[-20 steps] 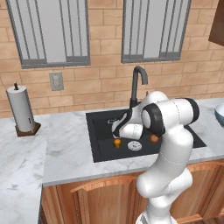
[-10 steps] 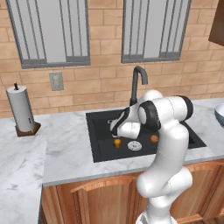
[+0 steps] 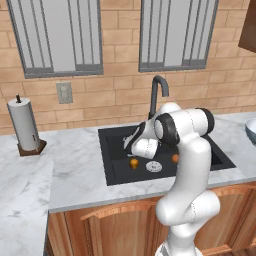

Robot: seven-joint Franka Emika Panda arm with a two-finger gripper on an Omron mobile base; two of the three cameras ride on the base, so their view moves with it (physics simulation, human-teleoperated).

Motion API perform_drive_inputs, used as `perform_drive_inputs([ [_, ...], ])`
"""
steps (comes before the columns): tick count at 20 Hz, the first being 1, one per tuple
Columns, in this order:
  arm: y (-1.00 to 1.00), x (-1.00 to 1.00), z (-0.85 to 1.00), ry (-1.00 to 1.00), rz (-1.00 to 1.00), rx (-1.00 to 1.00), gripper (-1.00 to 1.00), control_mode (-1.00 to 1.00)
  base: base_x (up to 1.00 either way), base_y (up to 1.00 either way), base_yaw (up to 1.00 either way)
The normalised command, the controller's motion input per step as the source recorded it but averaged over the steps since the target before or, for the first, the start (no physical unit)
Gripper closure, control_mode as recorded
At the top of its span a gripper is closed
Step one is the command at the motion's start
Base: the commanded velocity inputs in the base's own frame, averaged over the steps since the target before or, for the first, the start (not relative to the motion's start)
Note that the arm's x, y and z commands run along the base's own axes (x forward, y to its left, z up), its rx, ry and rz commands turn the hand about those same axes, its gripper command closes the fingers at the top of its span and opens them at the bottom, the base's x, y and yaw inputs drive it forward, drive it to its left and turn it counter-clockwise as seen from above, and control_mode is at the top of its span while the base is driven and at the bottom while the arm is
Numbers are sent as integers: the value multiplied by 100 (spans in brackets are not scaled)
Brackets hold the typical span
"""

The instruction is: Remove the mango and tangerine from the sink. Then move the bowl and cup from the counter to the sink for washing.

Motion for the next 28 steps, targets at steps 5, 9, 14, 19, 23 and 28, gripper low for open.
perform_drive_inputs([
  [5, 0, 16, -15, -2, 0, 0, -100, -100, 0, 0, 0],
  [9, 0, 6, -18, 0, 0, 0, -100, -100, 0, 0, 0],
  [14, 0, 6, -21, 0, 0, 0, -100, -100, 0, 0, 0],
  [19, 1, 12, -21, 0, 0, 0, -100, -100, 0, 0, 0],
  [23, 1, 14, -21, 0, 0, 0, -100, -100, 0, 0, 0],
  [28, 2, 15, -22, 0, 0, 0, -100, -100, 0, 0, 0],
])
